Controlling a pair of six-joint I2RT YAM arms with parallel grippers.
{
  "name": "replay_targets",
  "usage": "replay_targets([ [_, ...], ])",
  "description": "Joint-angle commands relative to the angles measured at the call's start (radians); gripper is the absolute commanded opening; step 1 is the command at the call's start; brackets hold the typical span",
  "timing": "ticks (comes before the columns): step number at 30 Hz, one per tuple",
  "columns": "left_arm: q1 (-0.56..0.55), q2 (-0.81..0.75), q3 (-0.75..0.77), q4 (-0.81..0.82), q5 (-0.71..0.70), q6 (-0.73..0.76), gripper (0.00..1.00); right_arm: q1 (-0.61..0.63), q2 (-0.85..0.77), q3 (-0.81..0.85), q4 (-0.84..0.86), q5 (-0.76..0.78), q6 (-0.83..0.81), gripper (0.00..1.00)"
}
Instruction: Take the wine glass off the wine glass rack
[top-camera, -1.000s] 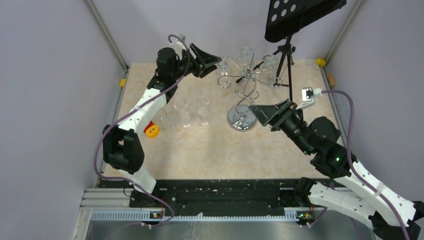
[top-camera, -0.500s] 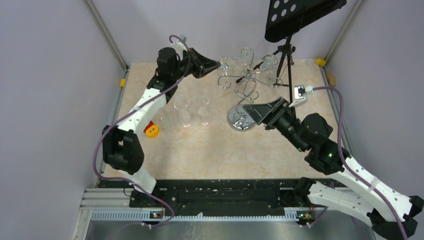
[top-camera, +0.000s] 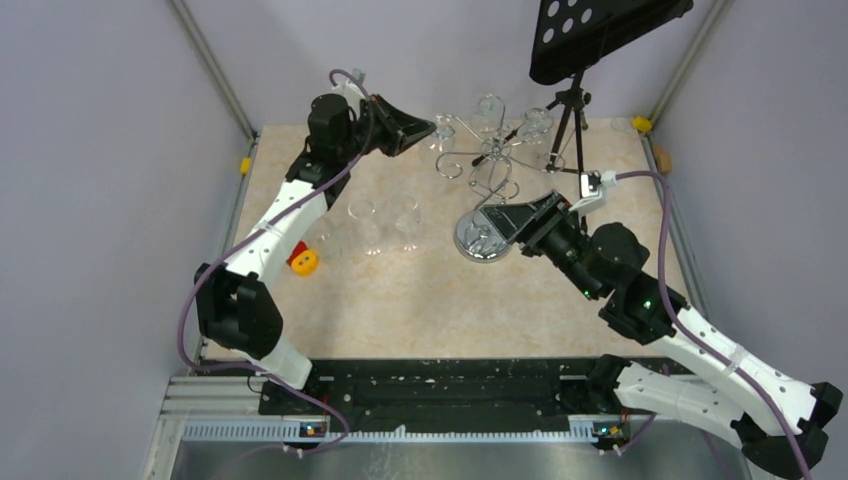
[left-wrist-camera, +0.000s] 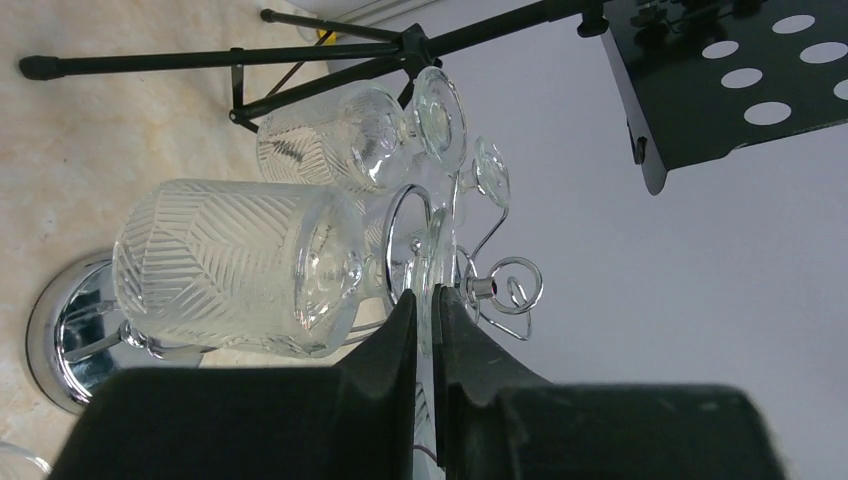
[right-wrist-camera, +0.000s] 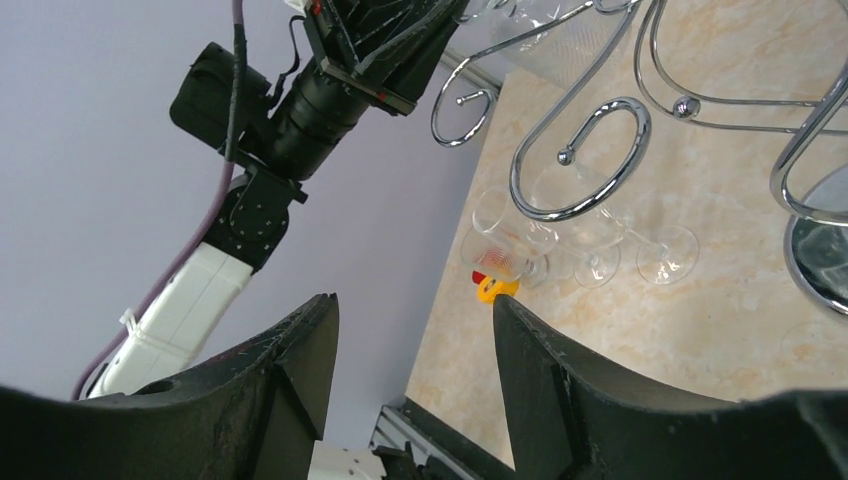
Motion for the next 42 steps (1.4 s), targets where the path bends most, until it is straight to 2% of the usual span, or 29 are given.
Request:
replay_targets([
  [1, -0.002, -0.03, 0.059, 0.083, 0.021, -0.043, 0.0, -0.001, -0.019, -0.007, 0.073, 0.021, 0.017, 0.59],
  [10, -0.003, -0.029, 0.043, 0.175, -0.004, -0.117, 0.0, -0.002, -0.094, -0.027, 0.07, 0.021, 0.014, 0.59],
  [16, -0.003, -0.053, 0.02, 0.217, -0.051, -0.144, 0.0, -0.001, -0.105, 0.039, 0.016, 0.044, -0.067, 0.59],
  [25, -0.006, 0.01, 0.063, 0.29, -0.046, -0.178, 0.0, -0.001, -0.093, 0.084, 0.03, 0.048, -0.202, 0.59],
  [42, -0.033, 0.096, 0.122, 0.36, 0.085, -0.24, 0.0, -0.001, -0.101, 0.059, 0.047, 0.043, -0.205, 0.59],
])
